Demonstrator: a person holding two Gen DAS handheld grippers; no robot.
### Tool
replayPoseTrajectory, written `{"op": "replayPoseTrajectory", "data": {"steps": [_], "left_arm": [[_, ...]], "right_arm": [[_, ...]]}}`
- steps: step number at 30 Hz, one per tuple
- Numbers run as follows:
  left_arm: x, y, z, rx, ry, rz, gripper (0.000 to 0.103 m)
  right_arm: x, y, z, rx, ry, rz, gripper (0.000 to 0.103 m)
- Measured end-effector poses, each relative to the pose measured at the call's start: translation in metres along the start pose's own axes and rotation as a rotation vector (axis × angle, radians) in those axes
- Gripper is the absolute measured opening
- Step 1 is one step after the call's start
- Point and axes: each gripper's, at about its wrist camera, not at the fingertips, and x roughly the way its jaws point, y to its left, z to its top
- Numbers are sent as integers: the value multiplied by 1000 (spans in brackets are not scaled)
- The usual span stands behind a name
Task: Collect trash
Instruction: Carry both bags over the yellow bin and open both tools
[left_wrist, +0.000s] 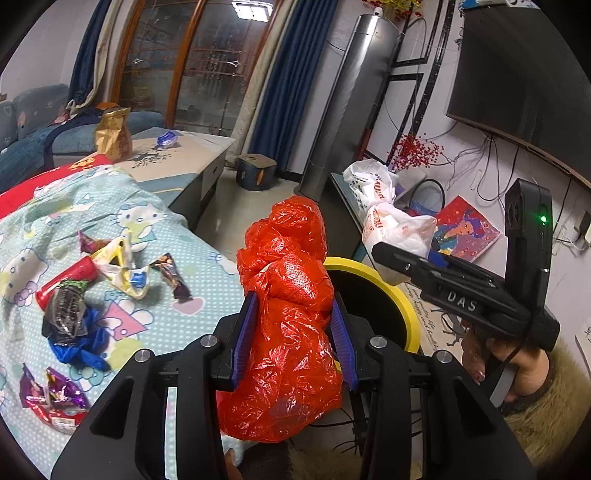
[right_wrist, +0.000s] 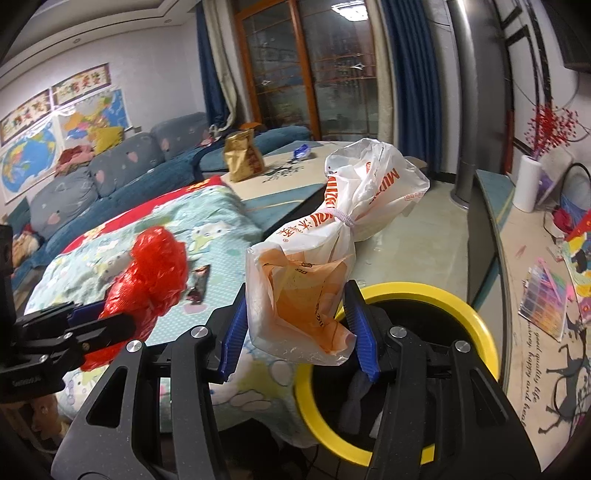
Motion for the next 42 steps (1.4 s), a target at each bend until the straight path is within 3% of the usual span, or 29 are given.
{"op": "replayPoseTrajectory", "data": {"steps": [21, 42], "left_arm": [[35, -35, -4, 67, 46, -53, 37], [93, -54, 3, 53, 118, -83, 37]], "right_arm": [[-9, -72, -14, 122, 13, -110, 43], [-10, -102, -51, 134, 107, -153, 44]]}}
